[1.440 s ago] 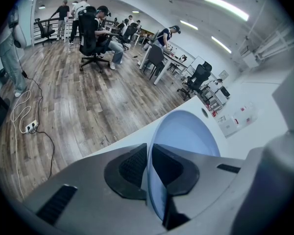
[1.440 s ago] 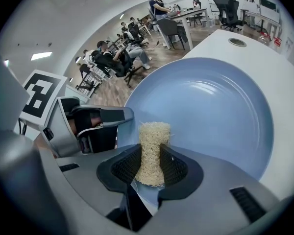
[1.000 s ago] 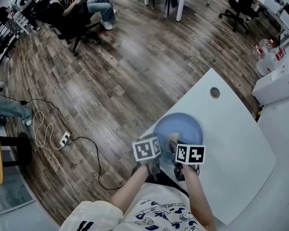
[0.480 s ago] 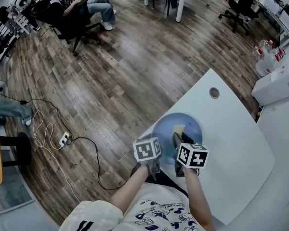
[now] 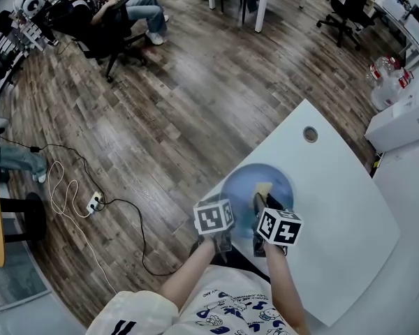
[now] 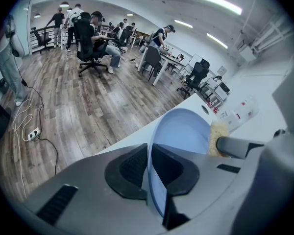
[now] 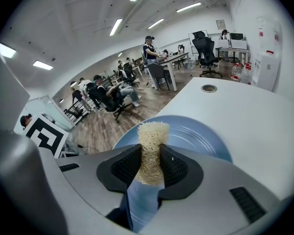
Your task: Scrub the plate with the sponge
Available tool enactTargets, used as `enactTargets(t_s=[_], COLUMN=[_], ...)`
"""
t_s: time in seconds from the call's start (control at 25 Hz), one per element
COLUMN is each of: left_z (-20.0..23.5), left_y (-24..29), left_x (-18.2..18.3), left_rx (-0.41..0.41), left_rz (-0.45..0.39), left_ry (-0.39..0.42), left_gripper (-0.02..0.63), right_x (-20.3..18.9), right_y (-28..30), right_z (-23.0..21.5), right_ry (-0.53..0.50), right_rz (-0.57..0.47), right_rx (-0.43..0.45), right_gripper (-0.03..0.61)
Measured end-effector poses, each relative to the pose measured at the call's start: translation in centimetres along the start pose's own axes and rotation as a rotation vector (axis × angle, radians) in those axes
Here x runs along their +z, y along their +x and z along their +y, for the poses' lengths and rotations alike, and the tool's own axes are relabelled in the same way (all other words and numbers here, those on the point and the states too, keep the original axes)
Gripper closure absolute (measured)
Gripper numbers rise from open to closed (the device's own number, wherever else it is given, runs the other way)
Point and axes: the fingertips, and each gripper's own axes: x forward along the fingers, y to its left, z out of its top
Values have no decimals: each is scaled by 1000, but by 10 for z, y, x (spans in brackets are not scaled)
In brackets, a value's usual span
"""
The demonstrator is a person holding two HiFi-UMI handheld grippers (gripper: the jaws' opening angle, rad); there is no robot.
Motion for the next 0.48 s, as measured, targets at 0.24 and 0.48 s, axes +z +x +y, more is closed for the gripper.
enactTargets(t_s=[0.24, 0.48], left_z=[2, 1], left_y=[0, -1], left_x=[0, 0], left_rx=[9, 12], left_rz=[-8, -3], left_ry=[-6, 1], left_gripper=[588, 588], right_x=[-5, -3], right_y=[1, -1], right_z=[-1, 0], right_ry=[4, -10], right_rz=[29, 30], right_rx=[0, -1], right_gripper=[463, 463])
